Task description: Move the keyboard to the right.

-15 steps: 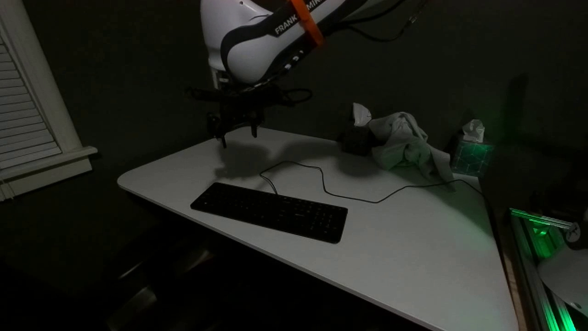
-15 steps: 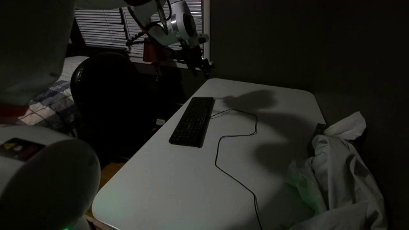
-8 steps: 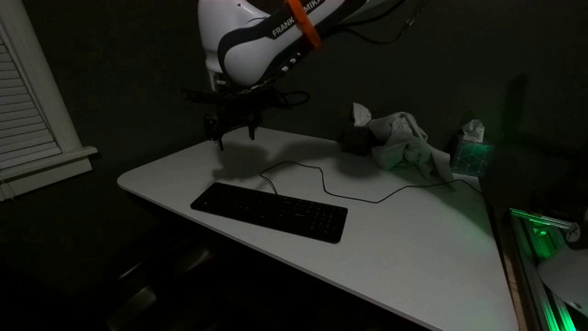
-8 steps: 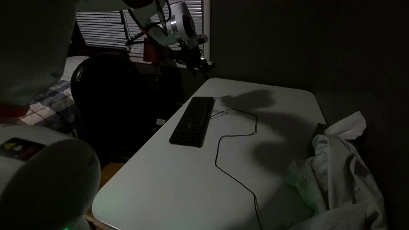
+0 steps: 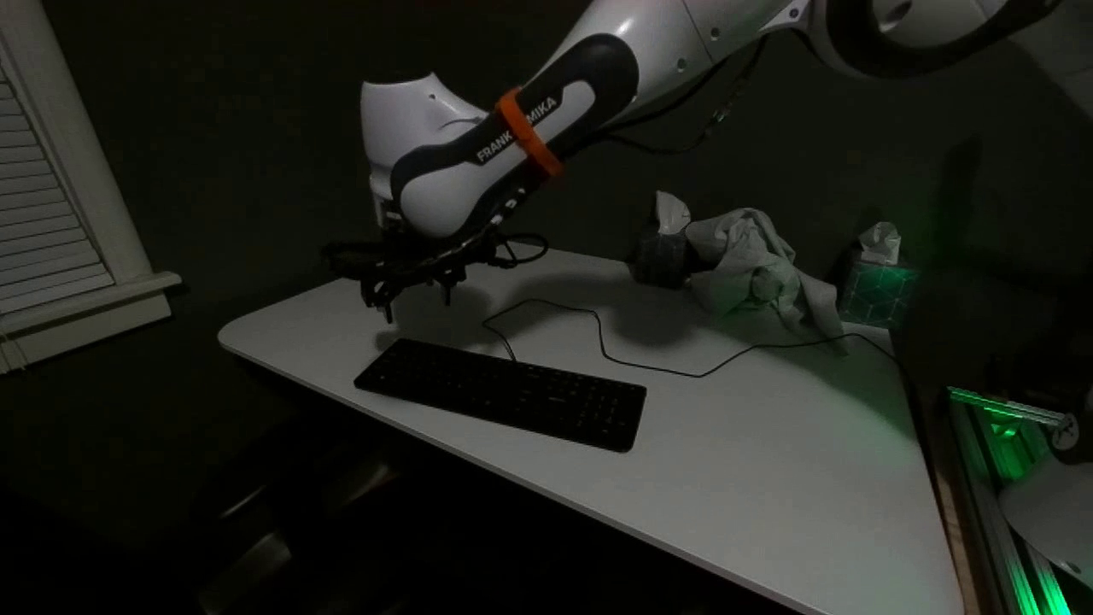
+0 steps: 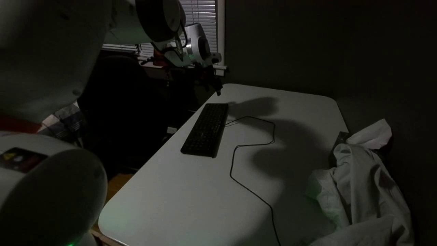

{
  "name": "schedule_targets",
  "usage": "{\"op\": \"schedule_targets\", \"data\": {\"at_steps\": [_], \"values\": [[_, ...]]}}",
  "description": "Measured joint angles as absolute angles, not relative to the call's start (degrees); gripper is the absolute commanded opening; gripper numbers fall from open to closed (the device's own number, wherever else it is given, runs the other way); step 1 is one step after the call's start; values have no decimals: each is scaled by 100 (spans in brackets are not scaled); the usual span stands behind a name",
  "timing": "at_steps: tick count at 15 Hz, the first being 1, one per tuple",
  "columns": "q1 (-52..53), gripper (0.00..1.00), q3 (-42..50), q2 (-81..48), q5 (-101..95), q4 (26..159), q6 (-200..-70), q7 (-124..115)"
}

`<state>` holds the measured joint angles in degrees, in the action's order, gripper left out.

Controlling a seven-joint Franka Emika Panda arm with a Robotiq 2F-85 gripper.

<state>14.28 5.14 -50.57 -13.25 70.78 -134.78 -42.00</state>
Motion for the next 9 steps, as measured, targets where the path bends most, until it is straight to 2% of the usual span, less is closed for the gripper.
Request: {"op": "schedule_targets", "data": {"at_steps": [9], "values": [[1483, 100, 1211, -6698, -1323, 5657, -14812, -4389]]}}
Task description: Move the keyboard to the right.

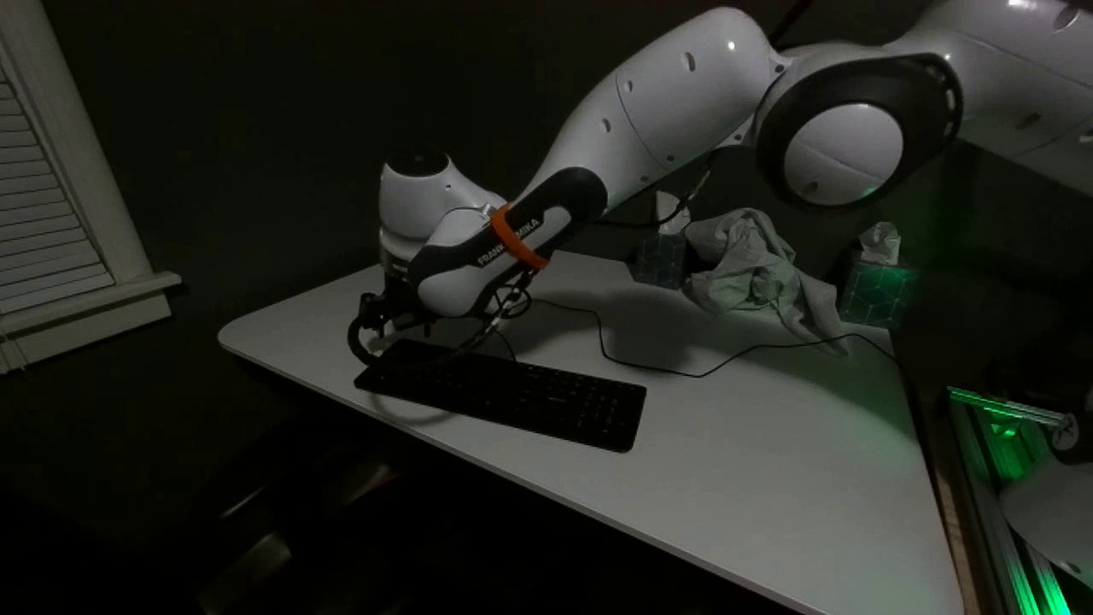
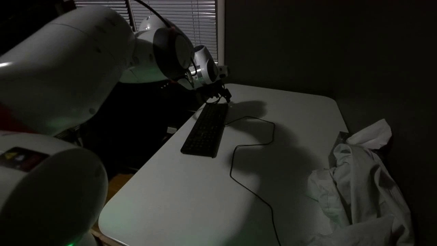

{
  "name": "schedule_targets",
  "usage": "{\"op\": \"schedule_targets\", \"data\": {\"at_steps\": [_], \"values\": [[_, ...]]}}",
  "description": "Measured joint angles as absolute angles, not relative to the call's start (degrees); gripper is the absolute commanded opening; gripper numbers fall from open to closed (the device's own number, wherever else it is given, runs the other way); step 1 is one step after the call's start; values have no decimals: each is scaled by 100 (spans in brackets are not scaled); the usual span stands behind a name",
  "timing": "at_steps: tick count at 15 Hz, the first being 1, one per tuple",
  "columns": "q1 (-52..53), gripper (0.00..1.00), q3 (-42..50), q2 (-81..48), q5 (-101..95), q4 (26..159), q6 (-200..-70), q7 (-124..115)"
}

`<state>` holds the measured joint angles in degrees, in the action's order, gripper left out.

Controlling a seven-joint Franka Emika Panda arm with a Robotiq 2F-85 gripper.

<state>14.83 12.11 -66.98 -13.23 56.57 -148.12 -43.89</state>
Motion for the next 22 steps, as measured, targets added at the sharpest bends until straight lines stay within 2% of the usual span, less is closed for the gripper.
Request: {"op": "schedule_targets", "data": {"at_steps": [10, 22], "values": [[1556, 100, 1702, -7781, -1322, 4461, -14800, -5551], [1579, 100, 1755, -8073, -1328, 3845, -14164, -5819]]}}
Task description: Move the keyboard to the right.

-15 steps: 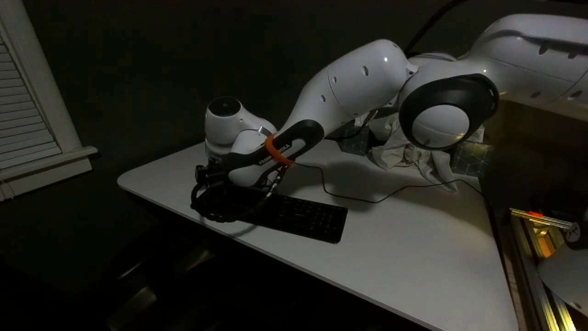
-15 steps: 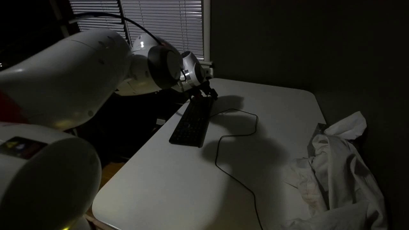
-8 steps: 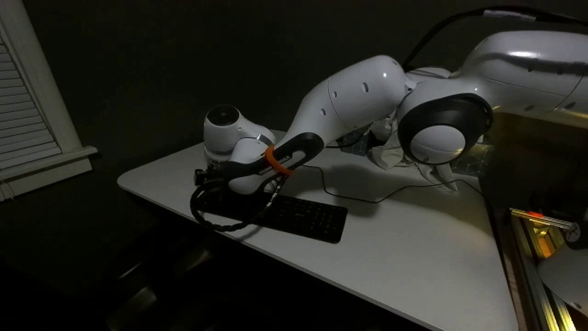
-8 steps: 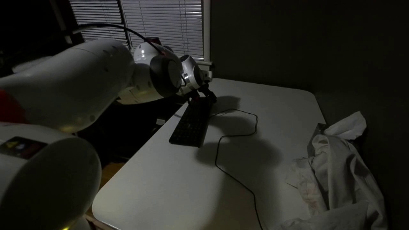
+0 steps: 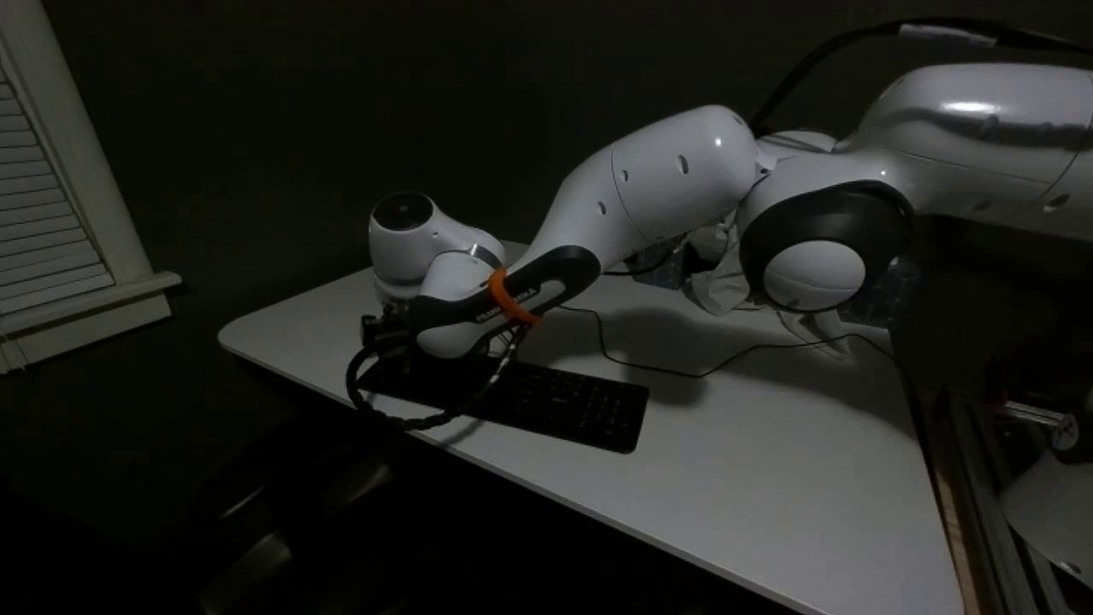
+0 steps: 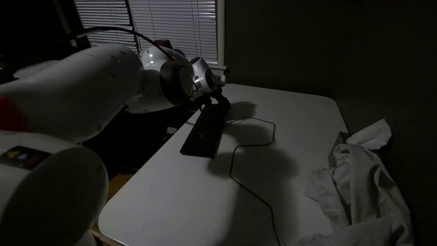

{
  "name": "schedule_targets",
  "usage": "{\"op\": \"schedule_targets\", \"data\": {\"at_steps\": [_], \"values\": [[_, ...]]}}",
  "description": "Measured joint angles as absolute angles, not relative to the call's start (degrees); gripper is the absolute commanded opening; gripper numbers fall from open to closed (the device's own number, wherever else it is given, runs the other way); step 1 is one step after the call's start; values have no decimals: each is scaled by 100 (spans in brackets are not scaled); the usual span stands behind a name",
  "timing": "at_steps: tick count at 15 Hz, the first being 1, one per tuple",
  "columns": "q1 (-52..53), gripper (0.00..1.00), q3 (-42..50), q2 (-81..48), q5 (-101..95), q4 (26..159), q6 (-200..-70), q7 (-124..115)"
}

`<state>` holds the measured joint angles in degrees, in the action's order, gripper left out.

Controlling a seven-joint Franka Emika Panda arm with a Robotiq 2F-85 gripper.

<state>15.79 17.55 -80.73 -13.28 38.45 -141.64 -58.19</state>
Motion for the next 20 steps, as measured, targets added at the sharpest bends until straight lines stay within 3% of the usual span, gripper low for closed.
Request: {"op": "schedule_targets", "data": {"at_steps": [20], "values": [[1327, 100, 1270, -7911, -1275, 3607, -12881, -4800]]}}
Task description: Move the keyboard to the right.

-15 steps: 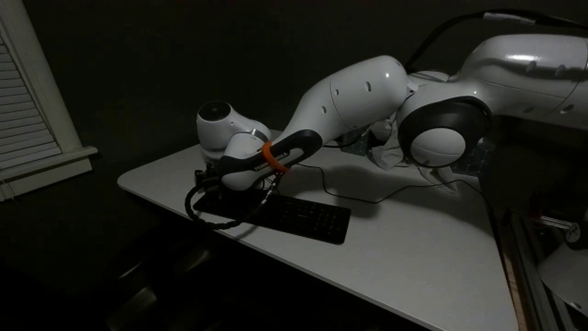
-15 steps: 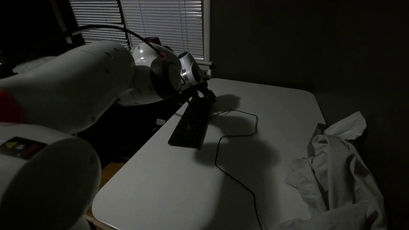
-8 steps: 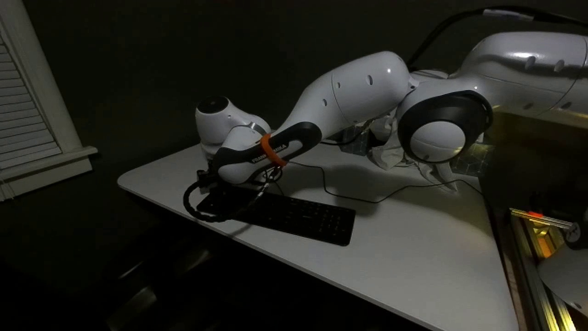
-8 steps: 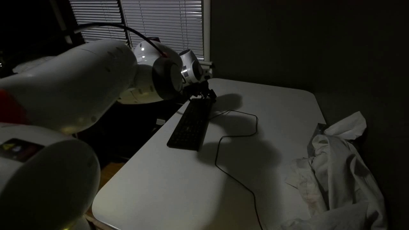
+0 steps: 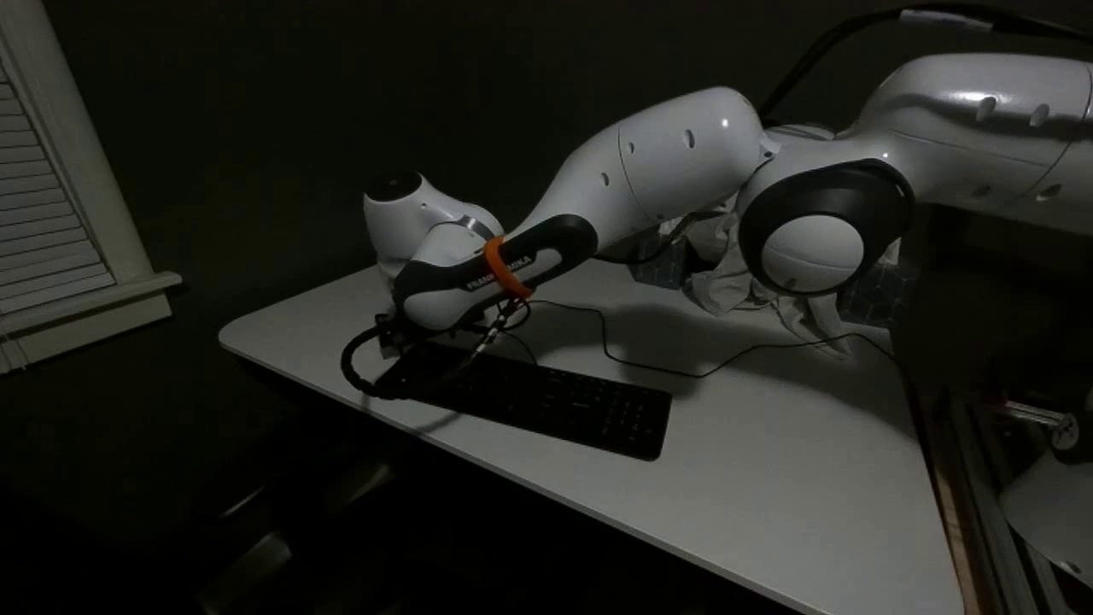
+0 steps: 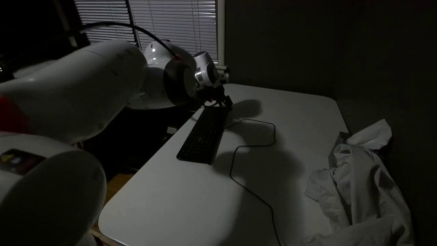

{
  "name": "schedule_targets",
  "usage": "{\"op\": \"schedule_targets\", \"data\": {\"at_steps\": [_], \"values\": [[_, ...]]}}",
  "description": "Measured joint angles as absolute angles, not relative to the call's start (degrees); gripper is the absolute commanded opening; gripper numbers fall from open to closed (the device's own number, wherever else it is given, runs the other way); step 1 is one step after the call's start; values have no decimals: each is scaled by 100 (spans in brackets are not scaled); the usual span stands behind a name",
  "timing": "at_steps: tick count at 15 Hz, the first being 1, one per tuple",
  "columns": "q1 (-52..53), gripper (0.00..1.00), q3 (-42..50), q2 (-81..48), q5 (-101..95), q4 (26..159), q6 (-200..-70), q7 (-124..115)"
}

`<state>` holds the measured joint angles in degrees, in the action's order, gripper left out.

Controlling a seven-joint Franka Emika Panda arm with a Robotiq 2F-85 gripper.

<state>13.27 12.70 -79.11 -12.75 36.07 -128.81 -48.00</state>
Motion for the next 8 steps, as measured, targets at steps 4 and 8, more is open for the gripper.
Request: {"op": "schedule_targets", "data": {"at_steps": [4, 8], "values": [[1223, 100, 1277, -7883, -1275, 3609, -12724, -4800], [958, 100, 1274, -7854, -1274, 3672, -12631, -4757]]}}
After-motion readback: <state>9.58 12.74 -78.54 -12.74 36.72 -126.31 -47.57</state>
